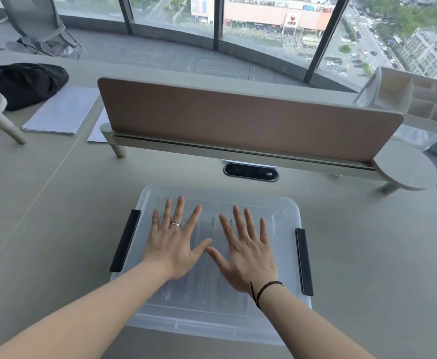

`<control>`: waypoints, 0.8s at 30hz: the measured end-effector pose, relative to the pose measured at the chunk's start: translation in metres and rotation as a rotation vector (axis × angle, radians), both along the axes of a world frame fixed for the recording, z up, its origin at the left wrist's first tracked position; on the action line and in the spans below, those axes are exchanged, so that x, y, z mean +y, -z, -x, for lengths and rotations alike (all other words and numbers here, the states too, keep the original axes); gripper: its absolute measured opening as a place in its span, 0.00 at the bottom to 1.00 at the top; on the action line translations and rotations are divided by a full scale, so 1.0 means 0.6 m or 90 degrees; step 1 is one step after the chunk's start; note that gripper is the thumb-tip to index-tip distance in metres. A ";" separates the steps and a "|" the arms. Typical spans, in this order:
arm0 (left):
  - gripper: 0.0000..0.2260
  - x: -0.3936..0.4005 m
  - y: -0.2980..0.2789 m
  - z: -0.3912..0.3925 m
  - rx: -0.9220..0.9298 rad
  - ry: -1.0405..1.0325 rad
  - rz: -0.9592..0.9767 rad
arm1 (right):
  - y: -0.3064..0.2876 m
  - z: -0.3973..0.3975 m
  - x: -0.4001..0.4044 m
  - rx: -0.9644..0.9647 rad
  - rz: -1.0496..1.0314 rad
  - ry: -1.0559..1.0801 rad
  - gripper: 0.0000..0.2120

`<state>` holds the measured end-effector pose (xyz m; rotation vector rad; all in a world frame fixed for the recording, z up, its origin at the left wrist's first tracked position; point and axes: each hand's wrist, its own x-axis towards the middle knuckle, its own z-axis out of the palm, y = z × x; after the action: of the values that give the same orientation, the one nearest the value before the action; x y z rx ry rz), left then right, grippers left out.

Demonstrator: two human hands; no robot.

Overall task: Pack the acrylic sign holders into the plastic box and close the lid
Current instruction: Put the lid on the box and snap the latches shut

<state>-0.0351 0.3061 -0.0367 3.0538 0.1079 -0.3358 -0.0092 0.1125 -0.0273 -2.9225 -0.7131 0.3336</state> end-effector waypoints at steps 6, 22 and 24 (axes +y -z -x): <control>0.35 0.002 -0.013 0.048 0.015 0.051 0.042 | -0.002 0.020 -0.030 0.003 -0.034 -0.088 0.36; 0.35 -0.003 0.001 0.053 -0.021 0.050 0.015 | 0.011 0.021 -0.031 -0.022 -0.050 -0.079 0.35; 0.35 -0.003 -0.001 0.051 -0.018 0.049 0.007 | 0.012 0.020 -0.030 -0.017 -0.051 -0.080 0.35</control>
<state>-0.0655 0.3044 -0.0361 3.0556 -0.0135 -0.2962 -0.0209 0.0945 -0.0347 -2.8185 -0.8951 0.2716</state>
